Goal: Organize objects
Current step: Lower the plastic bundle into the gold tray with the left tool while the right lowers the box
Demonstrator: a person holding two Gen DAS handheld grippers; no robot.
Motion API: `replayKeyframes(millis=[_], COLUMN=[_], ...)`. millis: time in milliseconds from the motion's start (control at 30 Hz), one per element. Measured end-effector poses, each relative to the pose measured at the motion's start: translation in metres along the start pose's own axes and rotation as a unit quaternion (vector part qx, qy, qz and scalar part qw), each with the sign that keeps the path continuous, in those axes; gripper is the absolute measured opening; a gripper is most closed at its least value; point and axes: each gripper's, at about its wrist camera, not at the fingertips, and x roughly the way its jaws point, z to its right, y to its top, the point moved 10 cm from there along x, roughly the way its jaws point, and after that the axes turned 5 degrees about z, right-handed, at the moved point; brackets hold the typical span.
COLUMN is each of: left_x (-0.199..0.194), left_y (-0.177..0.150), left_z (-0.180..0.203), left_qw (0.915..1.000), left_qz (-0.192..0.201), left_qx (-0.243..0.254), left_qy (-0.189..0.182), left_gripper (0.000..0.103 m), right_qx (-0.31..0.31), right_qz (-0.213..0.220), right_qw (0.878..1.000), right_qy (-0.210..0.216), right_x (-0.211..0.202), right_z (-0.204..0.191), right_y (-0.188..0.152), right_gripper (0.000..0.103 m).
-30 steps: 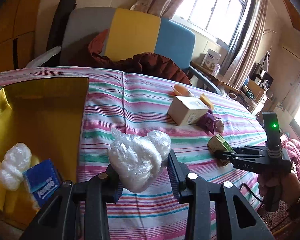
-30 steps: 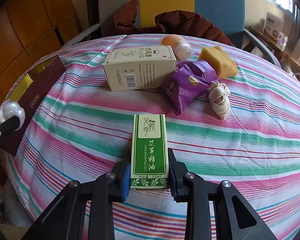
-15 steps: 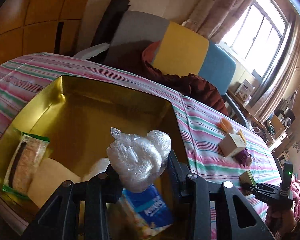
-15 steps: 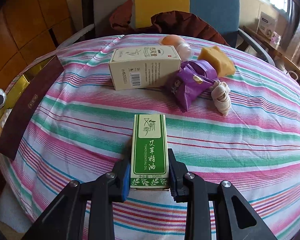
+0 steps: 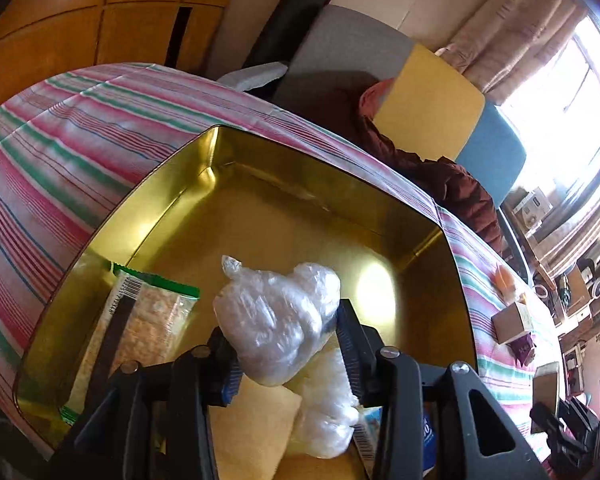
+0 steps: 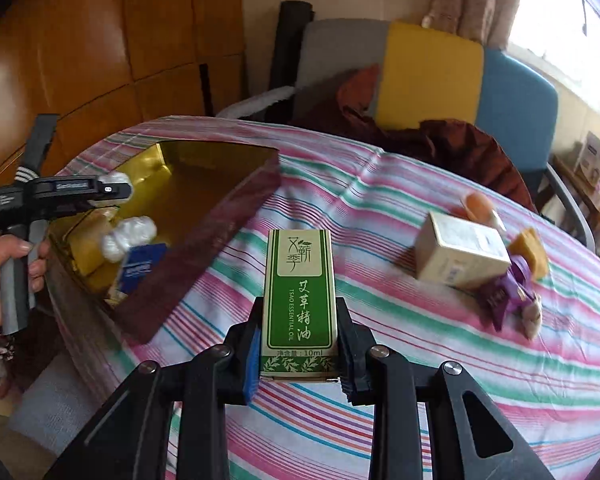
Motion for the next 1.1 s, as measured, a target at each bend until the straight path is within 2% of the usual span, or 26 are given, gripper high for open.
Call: replayKeyframes(millis=[167, 267, 433, 600, 800, 1100], left_x=[0.002, -0.006, -0.028, -0.045, -0.055, -0.059], left_y=[0.007, 0.012, 0.02, 0.029, 0.039, 0.043], left_z=[-0.008, -0.016, -0.037, -0.044, -0.038, -0.022], left_qw=[0.9991, 0.9982, 0.9939, 0.9904, 0.9909, 0.9929], left_qz=[-0.011, 0.001, 0.03, 0.052, 0.064, 0.065], left_qx=[-0.036, -0.06, -0.089, -0.116, -0.11, -0.093], left_qy=[-0.021, -0.007, 0.058, 0.055, 0.044, 0.035], left_gripper=[0.065, 0.066, 0.066, 0.066, 0.066, 0.066], right_qx=[-0.046, -0.041, -0.033, -0.033, -0.031, -0.04], right_qz=[0.016, 0.013, 0.006, -0.006, -0.014, -0.03], right_qw=[0.998, 0.998, 0.997, 0.996, 0.995, 0.996], right_qy=[0.035, 0.055, 0.075, 0.082, 0.097, 0.073], right_x=[-0.001, 0.002, 0.011, 0.019, 0.035, 0.08], right_z=[-0.05, -0.068, -0.084, -0.101, -0.118, -0.121], right_y=[0.015, 0.017, 0.019, 0.024, 0.036, 0.056], right_gripper=[0.031, 0.031, 0.031, 0.031, 0.031, 0.031])
